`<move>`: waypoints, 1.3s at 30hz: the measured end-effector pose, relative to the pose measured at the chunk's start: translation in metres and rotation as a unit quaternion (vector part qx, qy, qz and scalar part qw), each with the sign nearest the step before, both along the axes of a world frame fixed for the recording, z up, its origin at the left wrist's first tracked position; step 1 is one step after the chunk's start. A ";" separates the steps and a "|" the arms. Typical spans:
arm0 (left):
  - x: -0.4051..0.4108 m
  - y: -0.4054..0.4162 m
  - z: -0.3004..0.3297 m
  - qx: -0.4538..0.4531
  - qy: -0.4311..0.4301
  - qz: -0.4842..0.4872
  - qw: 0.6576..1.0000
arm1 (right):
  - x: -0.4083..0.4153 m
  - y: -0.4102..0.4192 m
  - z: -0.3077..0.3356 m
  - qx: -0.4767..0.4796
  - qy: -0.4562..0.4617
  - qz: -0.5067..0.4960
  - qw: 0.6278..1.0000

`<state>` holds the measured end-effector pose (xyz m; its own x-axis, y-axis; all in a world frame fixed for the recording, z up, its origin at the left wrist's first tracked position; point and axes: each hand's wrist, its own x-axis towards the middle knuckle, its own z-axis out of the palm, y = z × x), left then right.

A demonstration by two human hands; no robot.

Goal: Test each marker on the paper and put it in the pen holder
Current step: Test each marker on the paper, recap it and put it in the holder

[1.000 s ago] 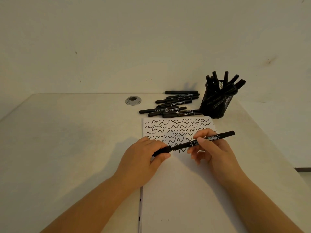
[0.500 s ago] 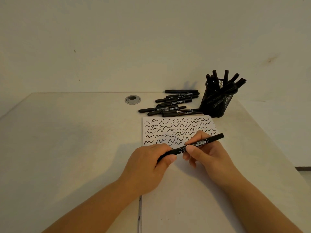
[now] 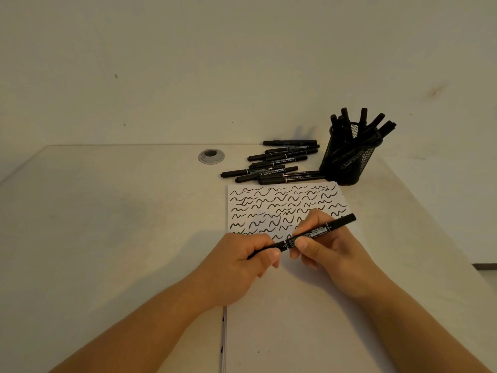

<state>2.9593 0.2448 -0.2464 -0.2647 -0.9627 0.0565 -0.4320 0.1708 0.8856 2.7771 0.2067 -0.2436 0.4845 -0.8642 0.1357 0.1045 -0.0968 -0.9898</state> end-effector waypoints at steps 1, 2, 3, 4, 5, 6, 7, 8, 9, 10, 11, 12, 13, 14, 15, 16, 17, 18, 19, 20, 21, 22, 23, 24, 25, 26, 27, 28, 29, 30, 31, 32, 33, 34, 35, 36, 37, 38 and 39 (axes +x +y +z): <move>0.000 -0.001 0.000 -0.006 -0.001 0.007 1.000 | 0.002 0.000 0.000 0.001 0.005 -0.008 1.000; -0.001 -0.001 0.000 -0.017 -0.002 0.020 1.000 | 0.004 0.000 0.000 -0.001 0.014 -0.023 1.000; -0.001 -0.002 -0.001 -0.030 -0.003 0.035 0.999 | 0.007 0.000 0.001 -0.010 0.031 -0.047 0.998; -0.002 -0.003 -0.001 -0.042 -0.005 0.050 0.998 | 0.009 -0.001 0.001 -0.026 0.057 -0.079 0.995; -0.002 -0.003 -0.001 -0.052 -0.009 0.065 0.997 | 0.011 -0.001 0.001 -0.046 0.090 -0.116 0.988; -0.001 -0.004 -0.001 -0.060 -0.016 0.078 0.995 | 0.012 -0.001 0.001 -0.066 0.121 -0.152 0.979; 0.000 -0.004 -0.001 -0.066 -0.020 0.089 0.994 | 0.012 0.000 0.001 -0.087 0.143 -0.181 0.969; 0.001 -0.004 -0.001 -0.070 -0.021 0.101 0.992 | 0.010 0.002 0.000 -0.117 0.160 -0.202 0.959; 0.002 -0.005 -0.001 -0.072 -0.021 0.114 0.991 | 0.009 0.003 0.000 -0.159 0.179 -0.218 0.946; 0.003 -0.005 0.000 -0.072 -0.020 0.124 0.989 | 0.009 0.005 0.000 -0.215 0.202 -0.232 0.927; 0.003 -0.006 0.001 -0.070 -0.019 0.132 0.989 | 0.010 0.006 0.001 -0.290 0.228 -0.243 0.897; 0.004 -0.007 0.002 -0.067 -0.023 0.135 0.988 | 0.010 0.006 0.005 -0.372 0.260 -0.243 0.857; 0.003 -0.009 0.005 -0.066 -0.030 0.135 0.988 | 0.012 0.005 0.008 -0.442 0.294 -0.232 0.815; 0.002 -0.010 0.007 -0.068 -0.040 0.130 0.988 | 0.013 0.004 0.010 -0.495 0.328 -0.217 0.775; 0.000 -0.012 0.010 -0.074 -0.050 0.120 0.989 | 0.012 0.001 0.011 -0.527 0.356 -0.200 0.745; -0.002 -0.013 0.013 -0.083 -0.059 0.111 0.989 | 0.011 -0.002 0.013 -0.548 0.373 -0.189 0.725; -0.005 -0.015 0.016 -0.093 -0.067 0.103 0.988 | 0.010 -0.005 0.015 -0.561 0.381 -0.181 0.712; -0.009 -0.016 0.018 -0.102 -0.074 0.095 0.987 | 0.009 -0.007 0.016 -0.572 0.384 -0.172 0.704; -0.012 -0.019 0.021 -0.110 -0.081 0.088 0.987 | 0.006 -0.010 0.018 -0.580 0.383 -0.167 0.699; -0.016 -0.021 0.023 -0.118 -0.089 0.081 0.986 | 0.002 -0.015 0.020 -0.582 0.383 -0.167 0.698; -0.020 -0.025 0.026 -0.123 -0.093 0.072 0.985 | -0.002 -0.020 0.022 -0.578 0.384 -0.166 0.700; -0.023 -0.029 0.028 -0.121 -0.090 0.061 0.987 | -0.007 -0.025 0.026 -0.566 0.387 -0.169 0.708; -0.025 -0.034 0.031 -0.111 -0.075 0.050 0.990 | -0.011 -0.031 0.030 -0.549 0.386 -0.182 0.719; -0.026 -0.038 0.033 -0.098 -0.051 0.039 0.993 | -0.015 -0.035 0.034 -0.524 0.382 -0.200 0.734; -0.027 -0.044 0.035 -0.090 -0.034 0.031 0.995 | -0.019 -0.040 0.038 -0.496 0.375 -0.227 0.750; -0.027 -0.050 0.036 -0.089 -0.033 0.026 0.995 | -0.023 -0.046 0.043 -0.465 0.360 -0.259 0.766; -0.027 -0.058 0.035 -0.093 -0.049 0.027 0.994 | -0.027 -0.052 0.048 -0.427 0.337 -0.294 0.786; -0.027 -0.067 0.033 -0.099 -0.076 0.034 0.992 | -0.031 -0.059 0.054 -0.382 0.308 -0.324 0.809; -0.026 -0.076 0.031 -0.107 -0.111 0.044 0.987 | -0.035 -0.066 0.060 -0.339 0.274 -0.345 0.831; -0.024 -0.084 0.028 -0.115 -0.149 0.058 0.980 | -0.040 -0.073 0.066 -0.305 0.240 -0.361 0.848; -0.022 -0.093 0.025 -0.128 -0.182 0.075 0.972 | -0.044 -0.079 0.072 -0.278 0.207 -0.373 0.861; -0.019 -0.101 0.021 -0.145 -0.207 0.093 0.963 | -0.048 -0.085 0.078 -0.254 0.173 -0.383 0.871; -0.017 -0.107 0.016 -0.162 -0.225 0.110 0.954 | -0.052 -0.090 0.083 -0.230 0.141 -0.393 0.879; -0.014 -0.112 0.012 -0.176 -0.240 0.125 0.946 | -0.056 -0.094 0.087 -0.212 0.114 -0.403 0.883; -0.013 -0.117 0.007 -0.185 -0.258 0.138 0.938 | -0.059 -0.097 0.089 -0.204 0.095 -0.411 0.883; -0.011 -0.120 0.002 -0.188 -0.277 0.148 0.930 | -0.062 -0.100 0.091 -0.200 0.085 -0.418 0.882; -0.011 -0.122 -0.002 -0.187 -0.296 0.157 0.923 | -0.064 -0.103 0.092 -0.200 0.081 -0.421 0.881; -0.010 -0.125 -0.006 -0.183 -0.310 0.164 0.918 | -0.066 -0.105 0.091 -0.203 0.082 -0.422 0.880; -0.010 -0.126 -0.010 -0.175 -0.319 0.171 0.916 | -0.067 -0.108 0.089 -0.204 0.084 -0.423 0.879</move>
<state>2.9493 0.1184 -0.2563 -0.0384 -0.9480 0.3160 -0.9234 0.1545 0.3514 2.7100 0.0992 -0.1543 -0.2655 -0.8203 0.5066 -0.3197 -0.4208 -0.8489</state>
